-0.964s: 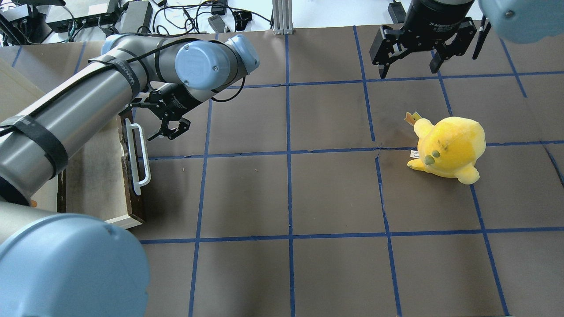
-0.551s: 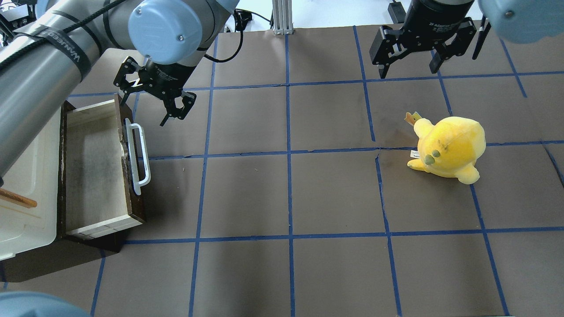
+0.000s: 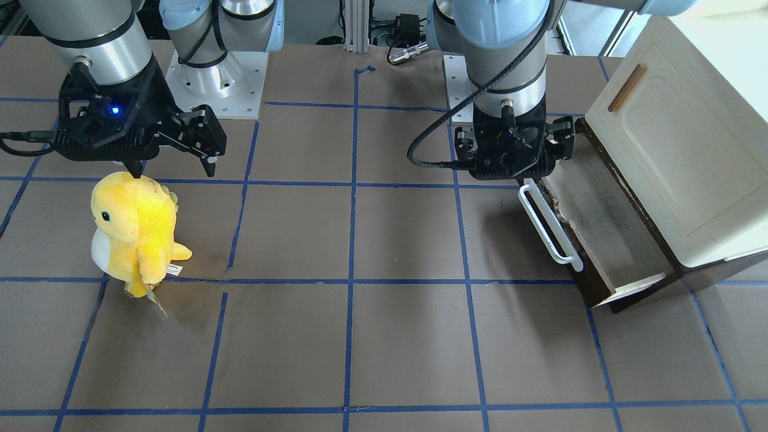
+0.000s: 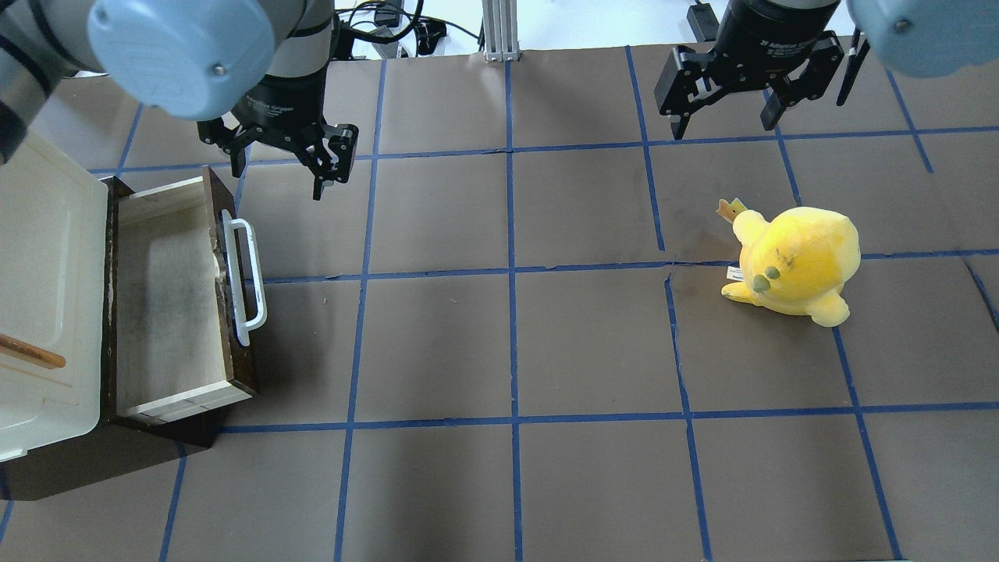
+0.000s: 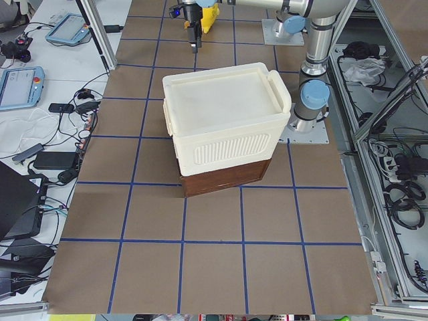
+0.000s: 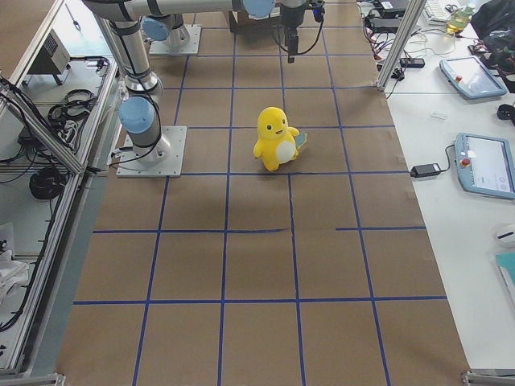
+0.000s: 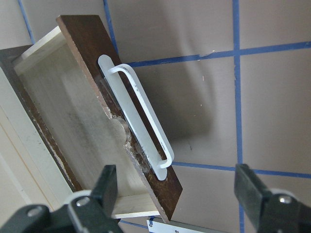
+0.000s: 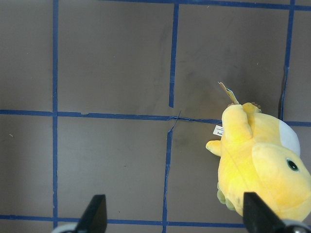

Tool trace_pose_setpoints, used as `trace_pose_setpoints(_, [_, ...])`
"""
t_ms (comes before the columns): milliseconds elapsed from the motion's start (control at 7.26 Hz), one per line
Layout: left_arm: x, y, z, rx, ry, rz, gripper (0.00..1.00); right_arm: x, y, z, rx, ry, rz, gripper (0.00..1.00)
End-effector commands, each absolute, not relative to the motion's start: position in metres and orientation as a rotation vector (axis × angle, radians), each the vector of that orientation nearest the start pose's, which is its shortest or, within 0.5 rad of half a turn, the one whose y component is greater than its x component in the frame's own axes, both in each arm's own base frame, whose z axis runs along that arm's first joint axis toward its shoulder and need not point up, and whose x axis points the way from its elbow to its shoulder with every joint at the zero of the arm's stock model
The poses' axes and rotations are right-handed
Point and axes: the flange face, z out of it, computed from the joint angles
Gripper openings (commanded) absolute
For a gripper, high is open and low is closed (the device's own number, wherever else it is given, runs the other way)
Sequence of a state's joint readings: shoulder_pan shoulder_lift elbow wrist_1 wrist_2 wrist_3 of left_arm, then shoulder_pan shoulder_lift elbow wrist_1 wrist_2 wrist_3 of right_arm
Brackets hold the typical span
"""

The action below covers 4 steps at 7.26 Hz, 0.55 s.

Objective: Pull drawer sideways

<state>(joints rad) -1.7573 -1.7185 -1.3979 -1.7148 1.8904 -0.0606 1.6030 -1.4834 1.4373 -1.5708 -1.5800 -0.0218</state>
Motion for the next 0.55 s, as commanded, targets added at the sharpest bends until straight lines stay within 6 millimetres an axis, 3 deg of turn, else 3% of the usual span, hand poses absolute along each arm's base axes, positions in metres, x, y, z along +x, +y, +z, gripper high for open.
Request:
trace_pose_setpoints(0, [-0.194, -0.480, 0.531, 0.332, 2.941, 0.008, 0.86, 0.149, -0.529, 0.509, -0.084, 3.149, -0.073, 1.00])
trace_pose_setpoints(275, [-0.186, -0.472, 0.557, 0.654, 2.984, -0.114, 0.85, 0.149, -0.529, 0.509, -0.084, 3.149, -0.073, 1.00])
trace_pose_setpoints(413, [-0.180, -0.480, 0.551, 0.641, 3.036, -0.140, 0.85, 0.149, -0.529, 0.509, -0.084, 3.149, -0.073, 1.00])
